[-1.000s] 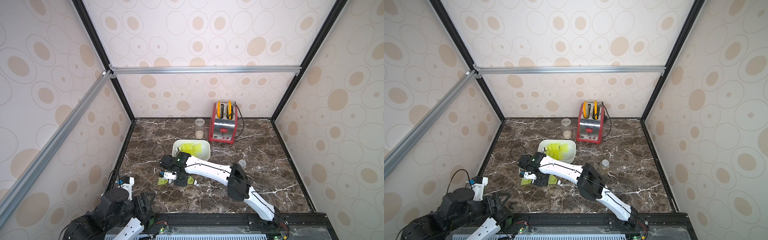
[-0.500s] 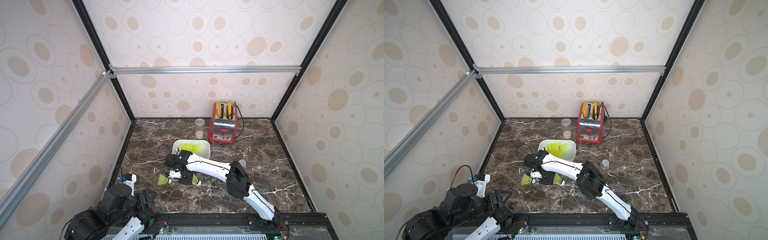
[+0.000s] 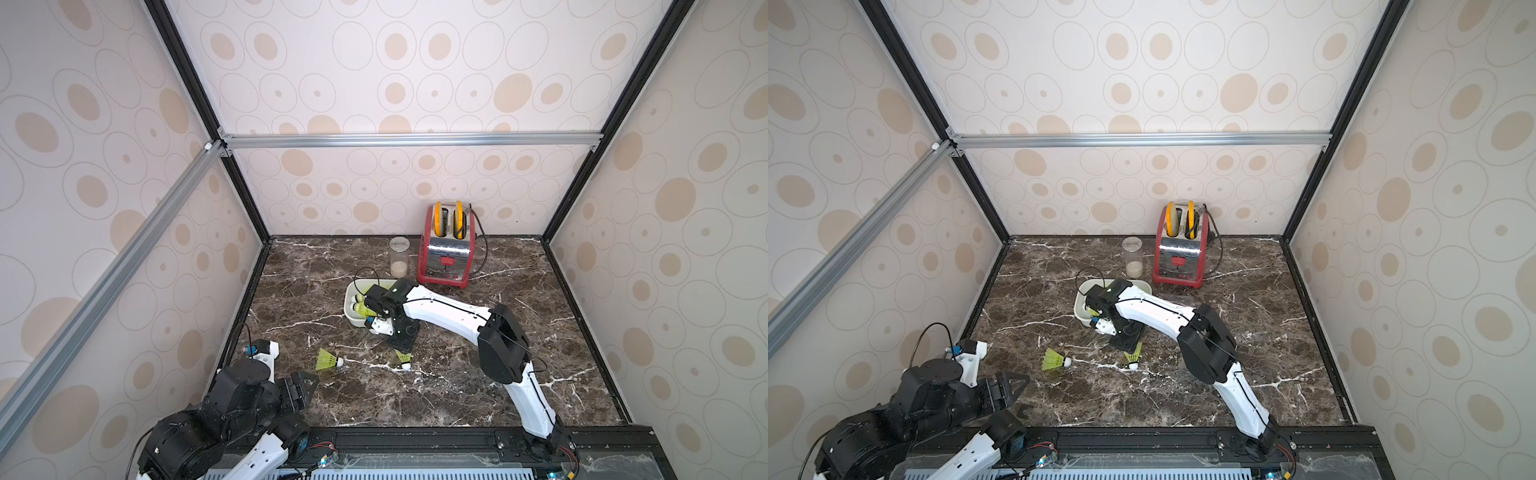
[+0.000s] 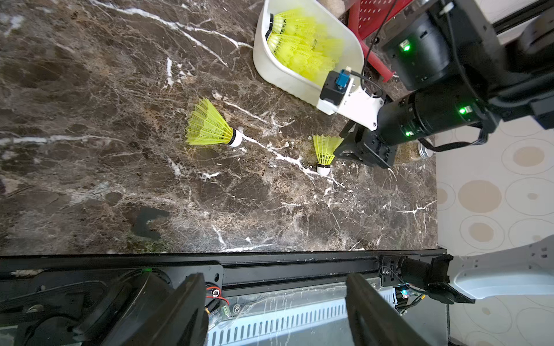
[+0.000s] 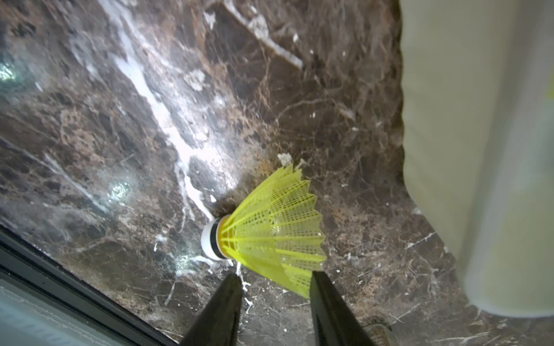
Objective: Put the shuttlecocks into the storage box
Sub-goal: Pick up the shuttlecock at the center of the board.
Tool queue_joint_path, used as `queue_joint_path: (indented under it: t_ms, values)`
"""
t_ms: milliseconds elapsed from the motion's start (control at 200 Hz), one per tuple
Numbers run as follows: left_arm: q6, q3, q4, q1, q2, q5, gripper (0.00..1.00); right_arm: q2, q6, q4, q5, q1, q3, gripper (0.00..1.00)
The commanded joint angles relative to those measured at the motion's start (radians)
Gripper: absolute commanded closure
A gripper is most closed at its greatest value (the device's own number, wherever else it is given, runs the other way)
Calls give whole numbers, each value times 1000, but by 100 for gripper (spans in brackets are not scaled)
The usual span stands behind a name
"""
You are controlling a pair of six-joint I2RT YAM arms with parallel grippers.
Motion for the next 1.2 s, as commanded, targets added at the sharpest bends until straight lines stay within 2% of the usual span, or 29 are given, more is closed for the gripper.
queue_joint_path:
  t_ms: [0,150,290,486,581,721,1017,1197]
  values:
    - [25,-23,61,-5,21,33,24,-55,28,23,-60,-30,-56,58]
    - [49,-81,145,-5,56,128,24,-104,65,104,-171,-89,-144,58]
    - [50,-153,217,-5,82,225,24,-124,63,161,-225,-115,-164,57]
    - [54,-173,240,-5,95,245,24,-171,58,218,-315,-188,-192,51]
    - [56,-182,247,-5,98,255,24,-179,3,222,-382,-199,-182,45]
    - [58,-201,262,-5,98,266,24,-144,-61,184,-480,-201,-164,44]
    - [75,-254,320,-5,115,317,24,-96,-89,183,-511,-201,-158,46]
    - [36,-335,375,-5,92,356,24,-70,-93,173,-495,-197,-178,47]
